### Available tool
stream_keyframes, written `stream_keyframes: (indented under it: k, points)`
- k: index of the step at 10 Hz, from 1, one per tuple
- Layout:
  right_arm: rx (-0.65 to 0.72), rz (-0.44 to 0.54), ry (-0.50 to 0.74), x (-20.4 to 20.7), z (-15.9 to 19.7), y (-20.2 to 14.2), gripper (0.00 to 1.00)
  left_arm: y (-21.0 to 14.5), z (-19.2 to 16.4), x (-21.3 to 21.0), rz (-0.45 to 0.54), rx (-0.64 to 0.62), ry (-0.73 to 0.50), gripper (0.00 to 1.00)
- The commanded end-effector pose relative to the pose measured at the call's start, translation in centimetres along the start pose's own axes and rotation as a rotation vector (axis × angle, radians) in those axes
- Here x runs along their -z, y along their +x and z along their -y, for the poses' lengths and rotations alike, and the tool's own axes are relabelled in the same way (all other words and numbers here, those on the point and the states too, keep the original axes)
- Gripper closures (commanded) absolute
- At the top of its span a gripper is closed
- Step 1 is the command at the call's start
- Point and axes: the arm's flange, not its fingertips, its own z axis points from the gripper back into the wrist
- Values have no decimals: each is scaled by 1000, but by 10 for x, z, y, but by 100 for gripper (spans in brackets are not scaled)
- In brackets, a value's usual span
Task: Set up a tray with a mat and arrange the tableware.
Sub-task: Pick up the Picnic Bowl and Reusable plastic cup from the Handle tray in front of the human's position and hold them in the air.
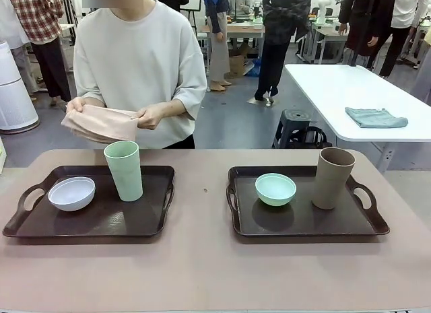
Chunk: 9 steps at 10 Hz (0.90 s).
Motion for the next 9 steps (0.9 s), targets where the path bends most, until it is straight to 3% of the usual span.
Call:
stream_keyframes:
  k: [1, 6, 8, 9]
  points:
    - [-12, 11, 23, 0, 0, 1, 0, 1, -1, -1, 11, 8, -22, 0]
    - [0, 0, 0, 0, 0, 0, 0, 0, 0, 0, 0, 0, 0, 0]
    - [-136, 59, -65, 21, -41, 26, 0, 18, 24, 21, -45, 76, 260, 0]
    - [-228, 54, -103, 36, -73, 37, 0, 27, 38, 26, -77, 86, 303, 0]
